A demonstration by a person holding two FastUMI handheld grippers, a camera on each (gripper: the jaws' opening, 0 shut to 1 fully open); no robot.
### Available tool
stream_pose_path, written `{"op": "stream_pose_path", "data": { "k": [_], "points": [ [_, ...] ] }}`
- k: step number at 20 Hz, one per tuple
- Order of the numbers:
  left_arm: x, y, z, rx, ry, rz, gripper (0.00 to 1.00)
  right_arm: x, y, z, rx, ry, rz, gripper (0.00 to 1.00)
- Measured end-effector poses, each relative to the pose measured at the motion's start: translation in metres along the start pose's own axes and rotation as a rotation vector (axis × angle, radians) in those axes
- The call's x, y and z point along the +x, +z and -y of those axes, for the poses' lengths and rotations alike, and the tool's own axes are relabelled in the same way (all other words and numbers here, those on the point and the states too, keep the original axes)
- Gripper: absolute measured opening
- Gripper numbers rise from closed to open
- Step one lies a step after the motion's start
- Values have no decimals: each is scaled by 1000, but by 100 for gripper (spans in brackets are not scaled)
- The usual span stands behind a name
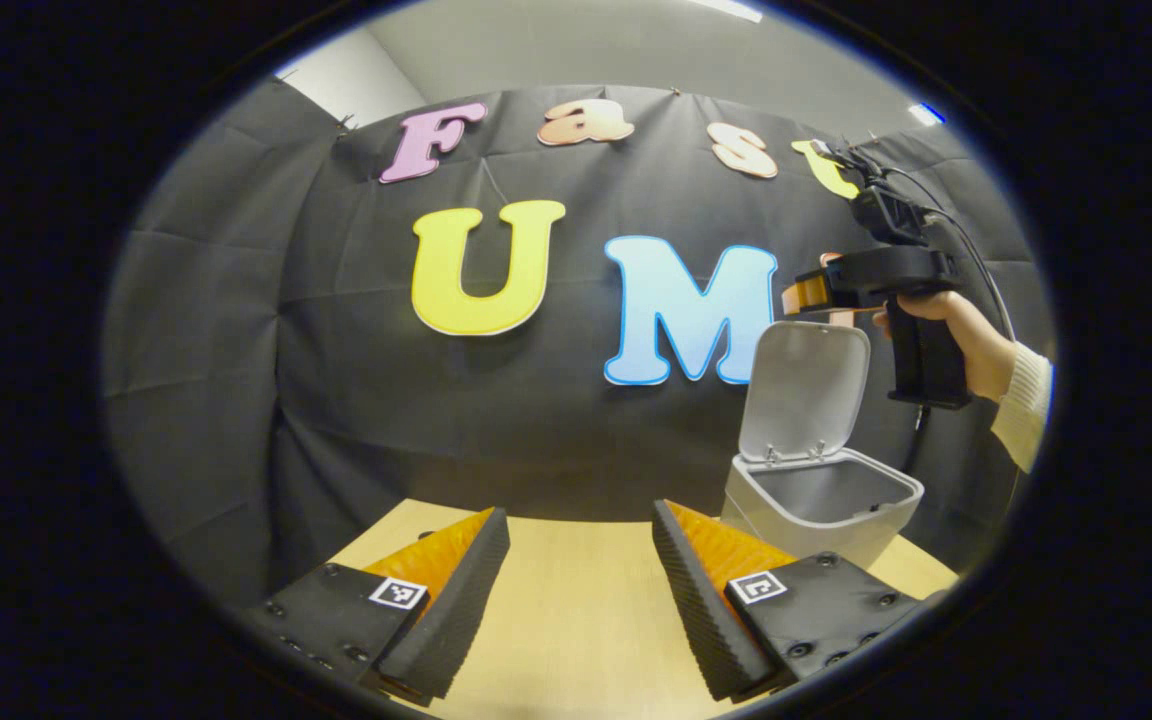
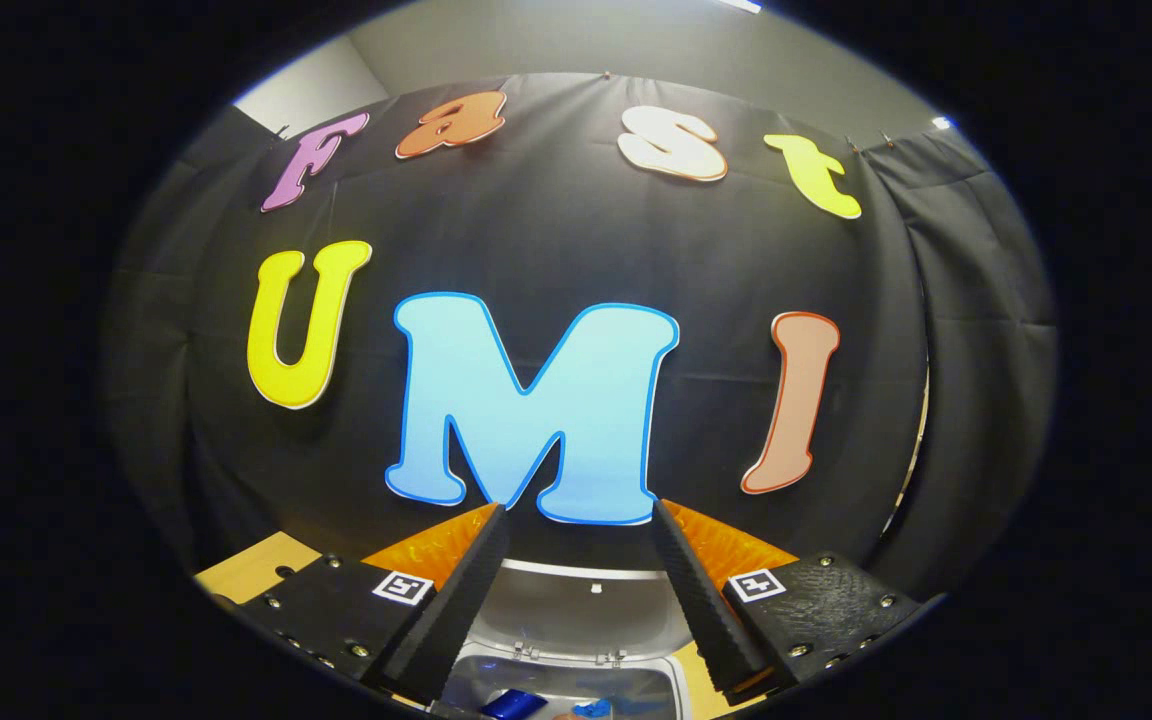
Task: Press the lid of the desktop garbage bin to open it, pick up the crumpled paper on the desktop and throw it into the bin, then pick up the pop can on the desktop and drop it into the bin, and finally close the garbage bin lid.
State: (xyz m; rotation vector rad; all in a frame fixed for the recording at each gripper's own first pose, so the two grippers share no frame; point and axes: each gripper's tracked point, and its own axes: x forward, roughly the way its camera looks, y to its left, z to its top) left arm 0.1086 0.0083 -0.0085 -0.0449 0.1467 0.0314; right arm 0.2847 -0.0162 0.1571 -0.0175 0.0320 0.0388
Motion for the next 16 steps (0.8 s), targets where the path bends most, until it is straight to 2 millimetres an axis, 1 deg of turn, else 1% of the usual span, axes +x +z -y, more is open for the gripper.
{"op": "stream_pose_path", "data": {
  "k": [1, 3, 4, 5, 7, 8, 9, 10, 11, 14, 16],
  "points": [
    [-2, 0, -3, 1, 7, 0, 95, 1, -2, 2, -3, -5, -5, 92],
    [-7, 2, -3, -11, 12, 7, 95, 1, -7, 2, -5, -3, -23, 92],
    [-7, 0, -3, -17, 15, 2, 94, -2, -6, 2, 1, -1, -20, 92],
    [-8, -3, -4, -20, 19, -2, 96, -3, -7, 2, 2, 1, -22, 92],
    [-9, -3, -5, -19, 20, 2, 93, -7, -9, 1, 5, 7, -20, 92],
    [-9, -2, -5, -14, 19, 8, 94, -9, -10, 1, 8, 7, -17, 92],
    [-11, -3, -4, -6, 19, 14, 95, -13, -11, 1, 10, 6, -13, 92],
    [-10, -2, -4, -1, 17, 22, 93, -17, -12, 1, 13, 5, -5, 92],
    [-9, -2, -3, -1, 13, 27, 94, -22, -13, 0, 16, 5, 0, 92],
    [-9, -4, 3, -8, -9, 35, 93, -37, -21, -2, 35, 11, 0, 92],
    [-8, -4, 9, -18, -26, 43, 94, -49, -26, -3, 51, 14, -4, 92]
  ]
}}
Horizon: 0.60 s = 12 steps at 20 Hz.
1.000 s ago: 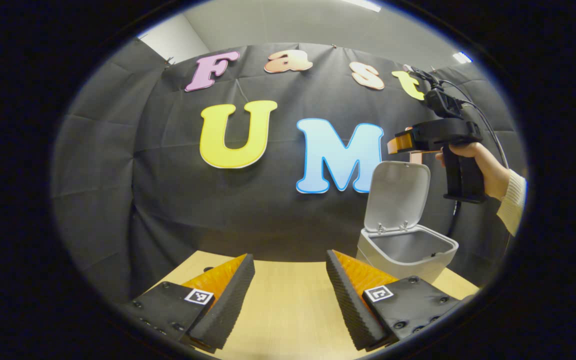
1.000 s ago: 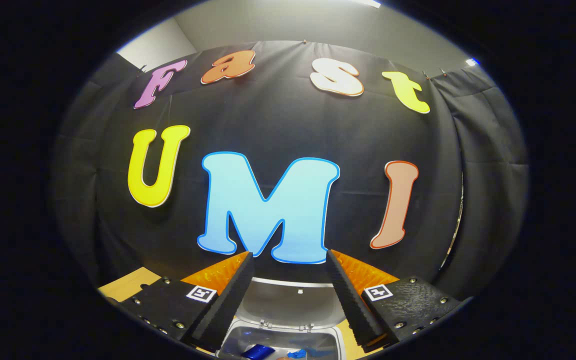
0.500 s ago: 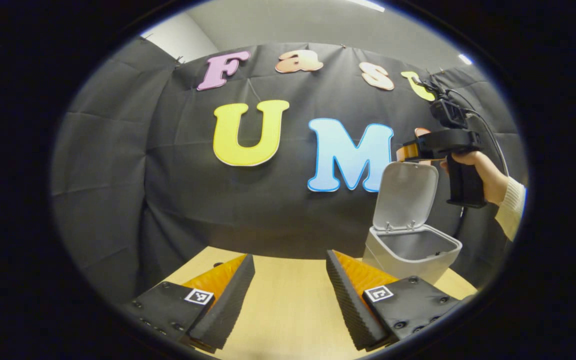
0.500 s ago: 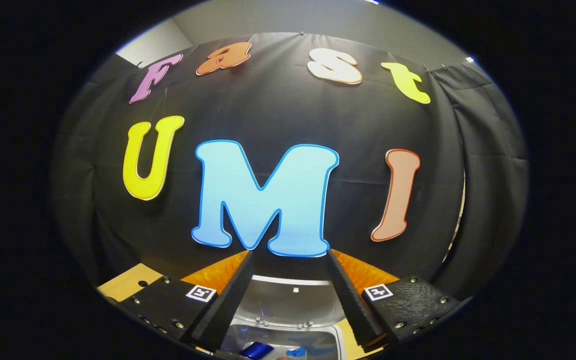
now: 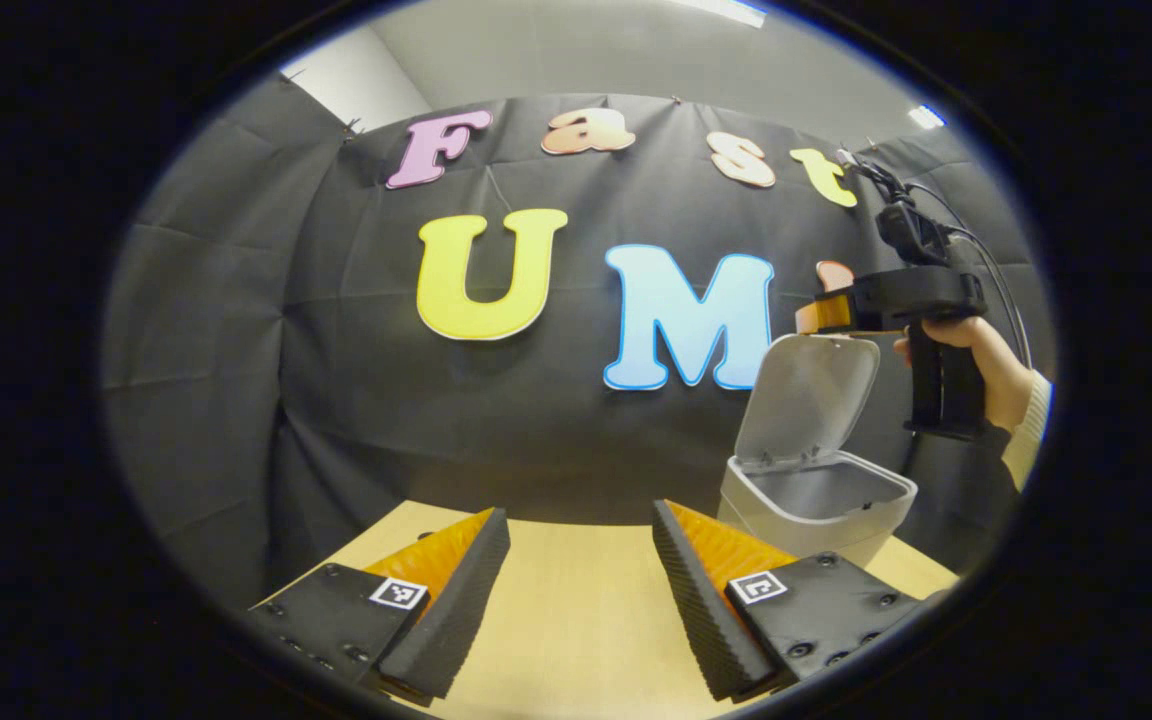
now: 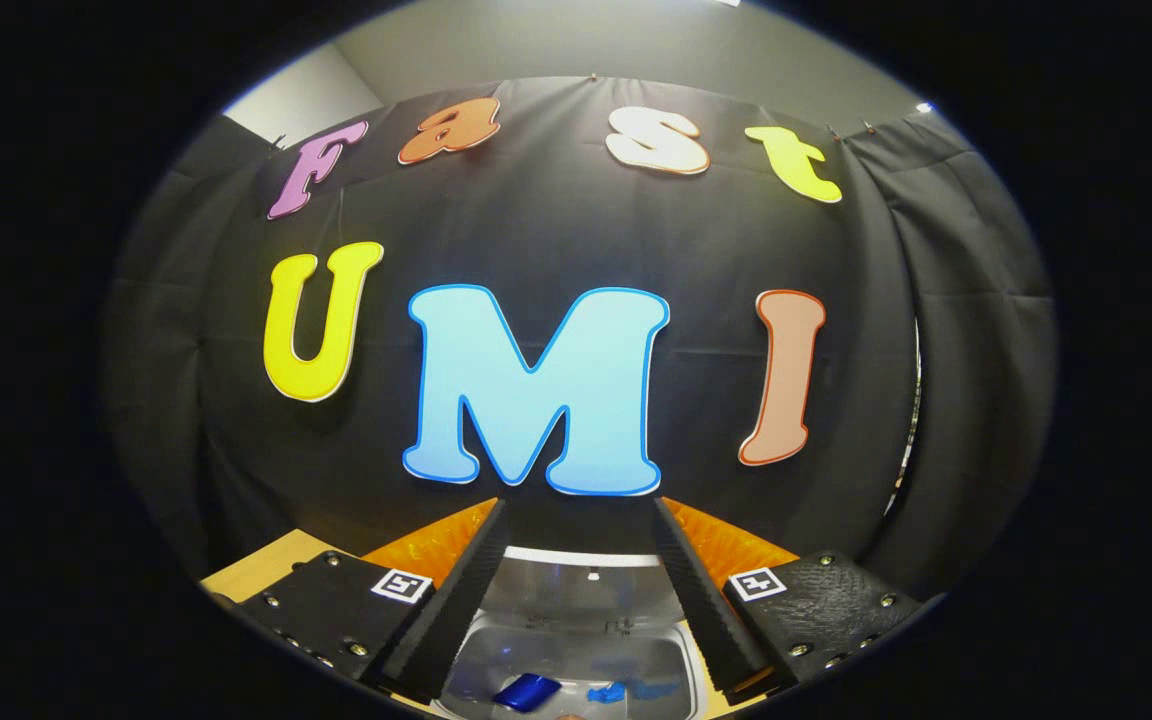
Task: Press the lid of the desktop garbage bin to open it, pick up the crumpled paper on the desktop and throw it into the bin, then pick up the pop can on the desktop and drop it into the bin, and finally close the garbage bin lid.
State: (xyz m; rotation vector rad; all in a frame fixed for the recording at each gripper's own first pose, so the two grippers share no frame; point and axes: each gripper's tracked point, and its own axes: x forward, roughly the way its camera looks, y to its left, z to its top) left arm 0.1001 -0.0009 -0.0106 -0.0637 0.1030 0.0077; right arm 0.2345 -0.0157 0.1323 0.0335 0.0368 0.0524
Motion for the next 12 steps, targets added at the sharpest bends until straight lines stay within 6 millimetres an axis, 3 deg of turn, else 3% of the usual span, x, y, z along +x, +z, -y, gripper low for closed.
{"op": "stream_pose_path", "data": {
  "k": [6, 12],
  "points": [
    [-2, -6, 8, -14, -28, 26, 96, -28, -19, -4, 26, 6, 3, 92],
    [-16, -15, -2, 1, -27, 48, 96, -53, -47, -7, 62, 9, -4, 92]
  ]
}}
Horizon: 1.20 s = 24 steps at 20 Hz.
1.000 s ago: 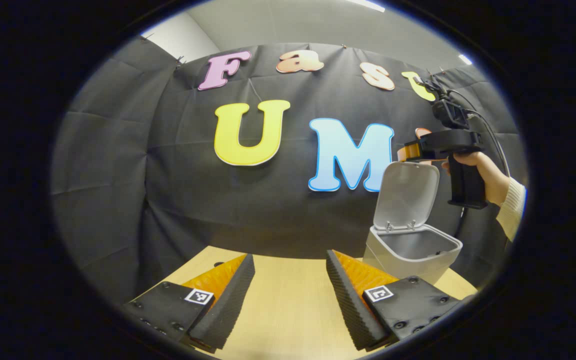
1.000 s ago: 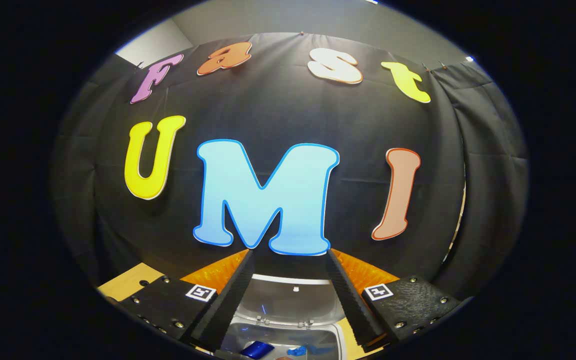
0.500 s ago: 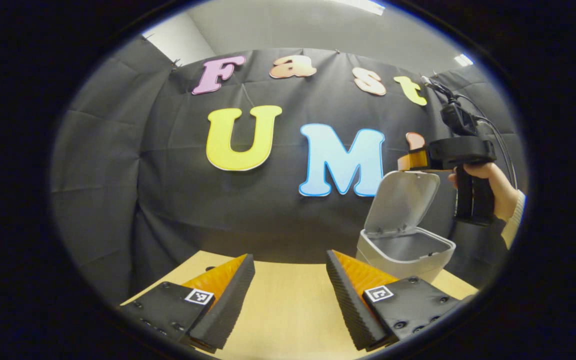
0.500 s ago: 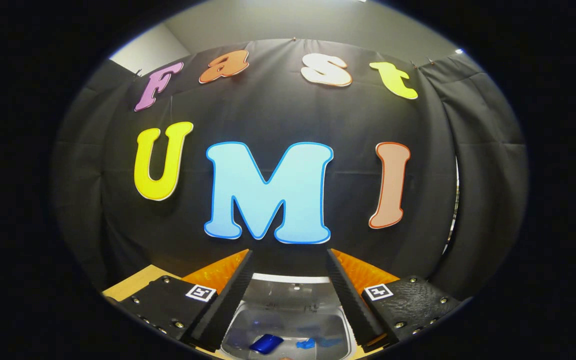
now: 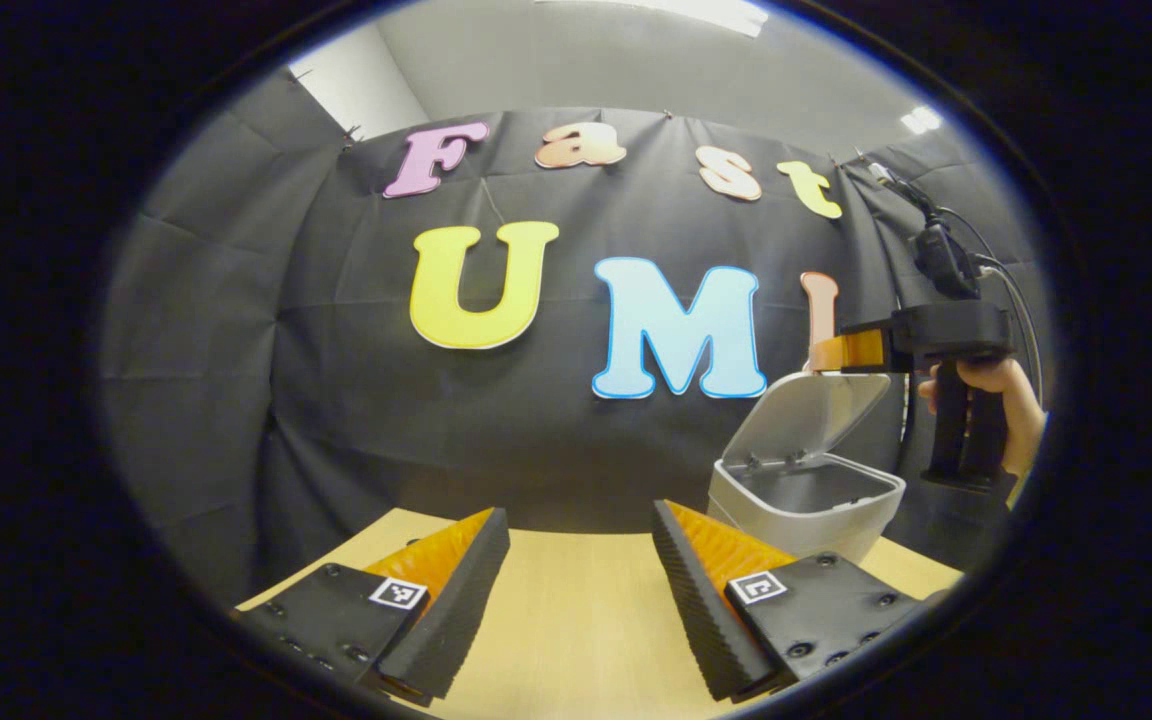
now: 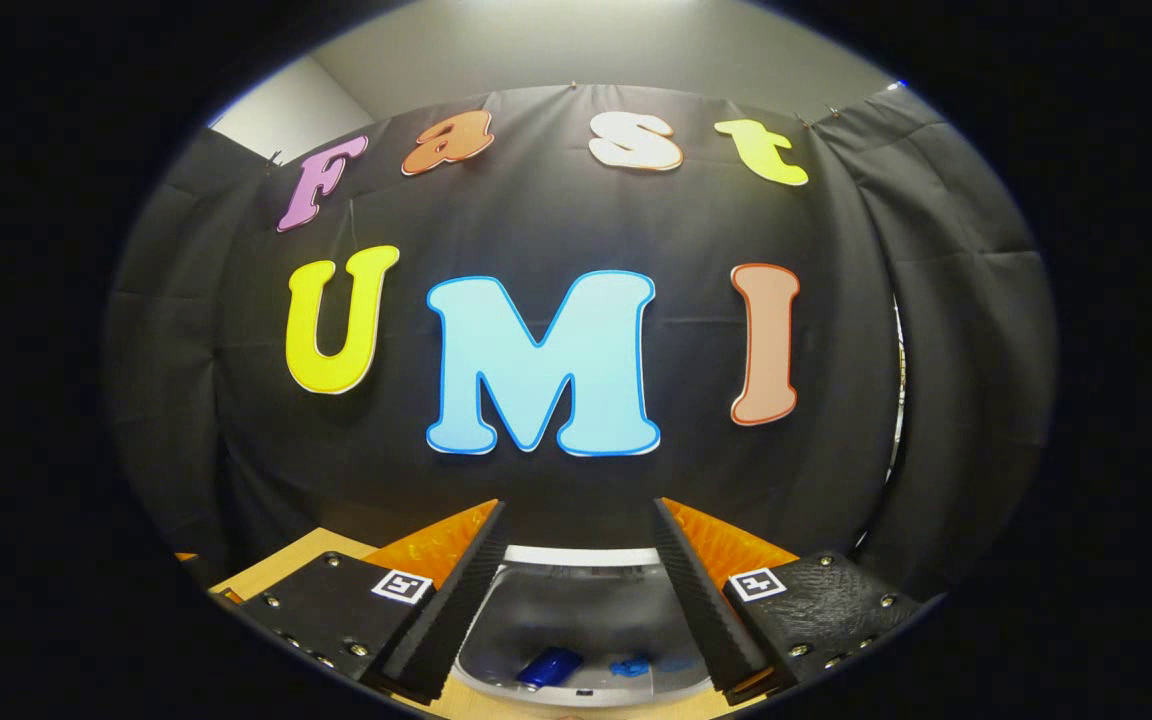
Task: Press the lid of the desktop garbage bin to open it, pick up the crumpled paper on the desktop and throw it into the bin, then pick up the pop can on the desktop and drop it into the bin, and finally close the garbage bin lid.
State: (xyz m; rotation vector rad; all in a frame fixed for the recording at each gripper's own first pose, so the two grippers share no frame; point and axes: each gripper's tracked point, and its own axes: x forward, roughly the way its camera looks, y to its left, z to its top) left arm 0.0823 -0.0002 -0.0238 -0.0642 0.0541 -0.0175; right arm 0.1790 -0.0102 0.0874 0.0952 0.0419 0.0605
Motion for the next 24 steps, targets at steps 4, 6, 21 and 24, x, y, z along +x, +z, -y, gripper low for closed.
{"op": "stream_pose_path", "data": {
  "k": [4, 6, 21, 24],
  "points": [
    [-13, -3, -7, 8, 18, -2, 94, -11, -18, 0, 4, 2, -38, 93],
    [-18, -2, -7, 7, 20, -3, 95, -14, -25, -1, 9, 0, -48, 93],
    [-34, -1, -1, 38, 34, 1, 95, -3, -92, 6, 13, -38, -124, 93],
    [-33, -5, 0, 32, 37, -4, 93, -4, -99, 7, 14, -29, -115, 93]
  ]
}}
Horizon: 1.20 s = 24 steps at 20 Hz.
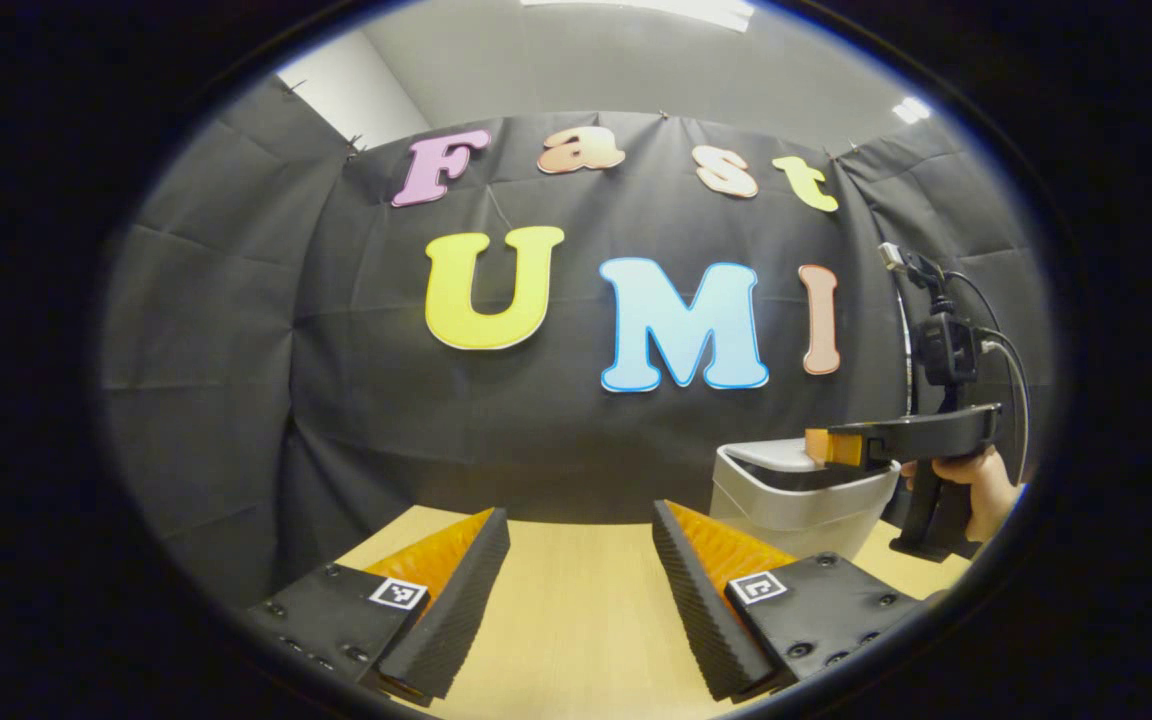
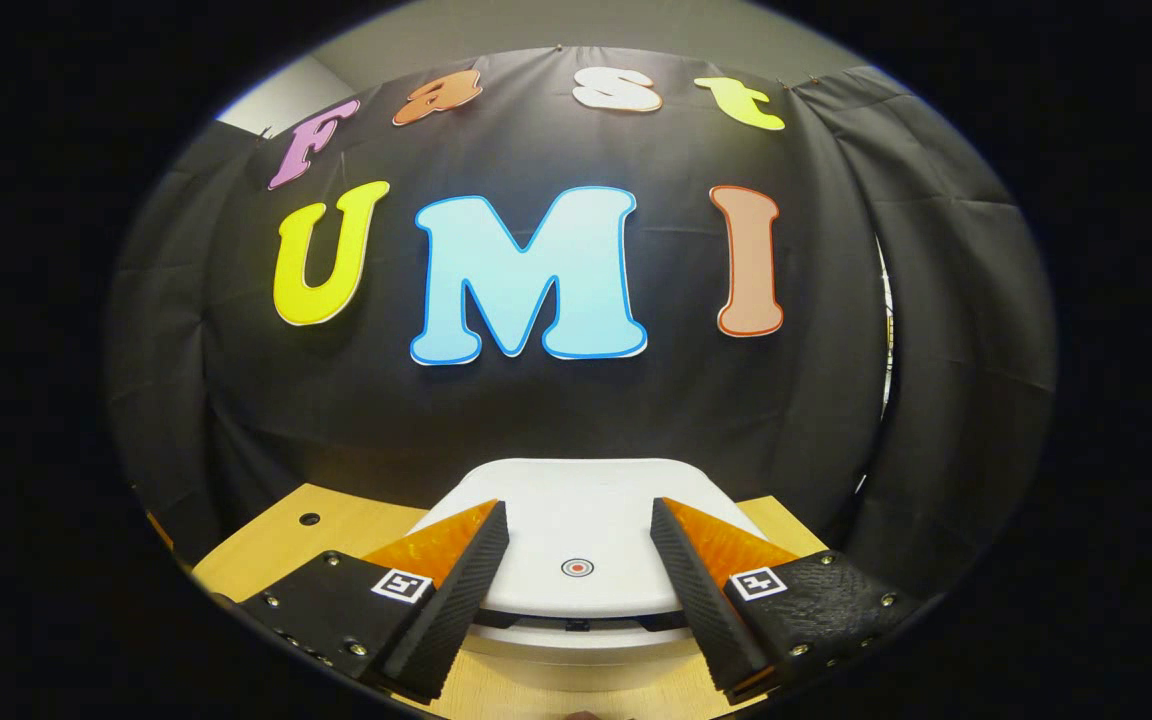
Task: Press the lid of the desktop garbage bin to open it, pick up the crumpled paper on the desktop and throw it into the bin, then pick up the pop can on the desktop and drop it into the bin, and finally close the garbage bin lid.
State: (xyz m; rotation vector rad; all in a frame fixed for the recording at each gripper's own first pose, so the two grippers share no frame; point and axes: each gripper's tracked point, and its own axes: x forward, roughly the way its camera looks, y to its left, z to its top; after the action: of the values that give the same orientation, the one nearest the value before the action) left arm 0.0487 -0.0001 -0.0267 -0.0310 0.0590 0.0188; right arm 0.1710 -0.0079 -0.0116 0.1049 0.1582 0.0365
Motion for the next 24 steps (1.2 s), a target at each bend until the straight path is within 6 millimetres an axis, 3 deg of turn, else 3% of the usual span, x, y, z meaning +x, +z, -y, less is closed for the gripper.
{"op": "stream_pose_path", "data": {
  "k": [6, 24],
  "points": [
    [0, -1, 4, -6, 6, 0, 94, 2, -14, 0, -32, 16, 0, 95],
    [-8, -1, 10, -6, 22, -5, 94, 4, -23, 0, -34, 14, 108, 97]
  ]
}}
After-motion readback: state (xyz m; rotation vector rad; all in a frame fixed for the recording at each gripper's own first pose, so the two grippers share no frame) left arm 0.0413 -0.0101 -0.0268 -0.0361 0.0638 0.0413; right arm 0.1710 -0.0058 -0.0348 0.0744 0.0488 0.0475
